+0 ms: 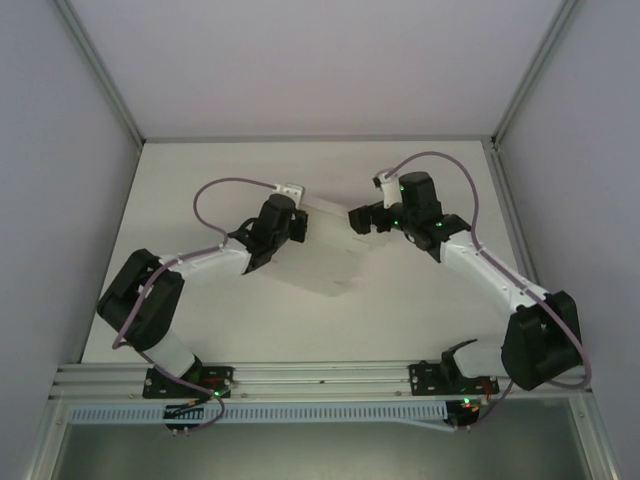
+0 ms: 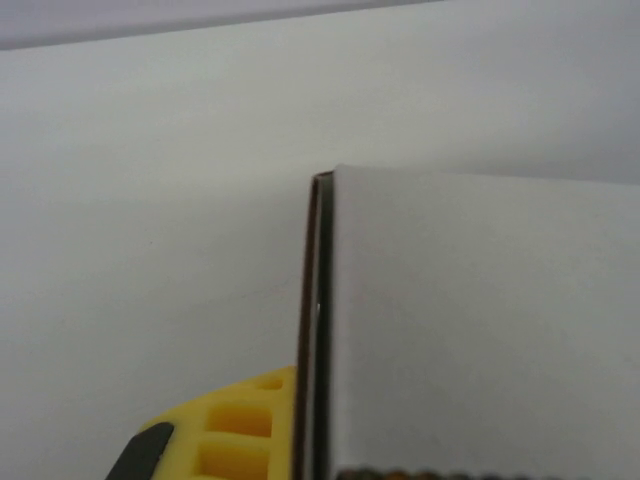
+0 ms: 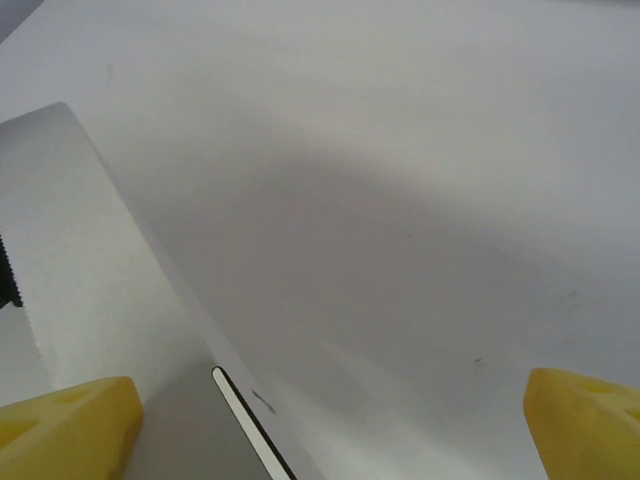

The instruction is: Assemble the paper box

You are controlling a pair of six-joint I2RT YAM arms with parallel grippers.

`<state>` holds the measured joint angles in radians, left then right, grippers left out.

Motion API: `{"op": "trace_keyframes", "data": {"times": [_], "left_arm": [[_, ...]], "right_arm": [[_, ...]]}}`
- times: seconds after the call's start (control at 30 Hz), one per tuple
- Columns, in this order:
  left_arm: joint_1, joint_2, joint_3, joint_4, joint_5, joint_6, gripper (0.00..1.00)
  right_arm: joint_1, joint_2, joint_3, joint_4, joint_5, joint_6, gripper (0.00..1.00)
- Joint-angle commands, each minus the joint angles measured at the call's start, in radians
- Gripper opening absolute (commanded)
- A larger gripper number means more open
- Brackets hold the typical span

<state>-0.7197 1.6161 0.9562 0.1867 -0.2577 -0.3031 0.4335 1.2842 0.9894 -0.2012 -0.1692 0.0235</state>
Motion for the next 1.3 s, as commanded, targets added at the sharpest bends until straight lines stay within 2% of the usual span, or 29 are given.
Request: {"op": "trace_keyframes", "data": {"times": [0.0,0.1,0.2,0.3,0.43,0.63,0.7,0.73,0.77,0.9,1.0,1.1,1.2,1.27], "left_arm": [[-0.008,-0.011,0.078,-0.154,-0.076,-0.085,0.00],[-0.009,0.028,0.154,-0.310,-0.122,-0.124,0.00],[-0.010,0.062,0.202,-0.387,-0.138,-0.146,0.00],[-0.010,0.086,0.245,-0.439,-0.127,-0.165,0.00],[-0.011,0.104,0.290,-0.483,-0.104,-0.163,0.00],[-0.012,0.103,0.306,-0.499,-0.098,-0.187,0.00],[-0.012,0.103,0.315,-0.505,-0.097,-0.192,0.00],[-0.012,0.105,0.318,-0.509,-0.097,-0.194,0.00],[-0.011,0.107,0.323,-0.512,-0.096,-0.193,0.00],[-0.011,0.117,0.340,-0.518,-0.098,-0.211,0.00],[-0.011,0.120,0.343,-0.512,-0.091,-0.216,0.00],[-0.012,0.122,0.345,-0.514,-0.103,-0.247,0.00],[-0.018,0.121,0.346,-0.506,-0.129,-0.274,0.00],[-0.021,0.118,0.336,-0.484,-0.129,-0.292,0.00]], "right_arm": [[0.011,-0.089,0.058,-0.058,0.090,-0.116,1.00],[0.016,-0.096,0.092,-0.104,0.025,-0.190,0.99],[0.043,-0.060,0.135,-0.155,-0.032,-0.237,0.95],[0.079,-0.014,0.158,-0.179,-0.019,-0.298,0.89],[0.103,0.081,0.223,-0.234,0.035,-0.362,0.86],[0.111,0.215,0.306,-0.292,0.125,-0.370,0.70],[0.115,0.236,0.297,-0.264,0.172,-0.346,0.50],[0.115,0.242,0.296,-0.256,0.182,-0.338,0.44],[0.117,0.247,0.292,-0.248,0.194,-0.330,0.43],[0.133,0.260,0.275,-0.198,0.211,-0.294,0.17],[0.151,0.269,0.266,-0.170,0.228,-0.280,0.13],[0.158,0.281,0.273,-0.147,0.257,-0.200,0.04],[0.166,0.284,0.282,-0.123,0.268,-0.050,0.02],[0.164,0.270,0.260,-0.053,0.199,0.116,0.02]]}}
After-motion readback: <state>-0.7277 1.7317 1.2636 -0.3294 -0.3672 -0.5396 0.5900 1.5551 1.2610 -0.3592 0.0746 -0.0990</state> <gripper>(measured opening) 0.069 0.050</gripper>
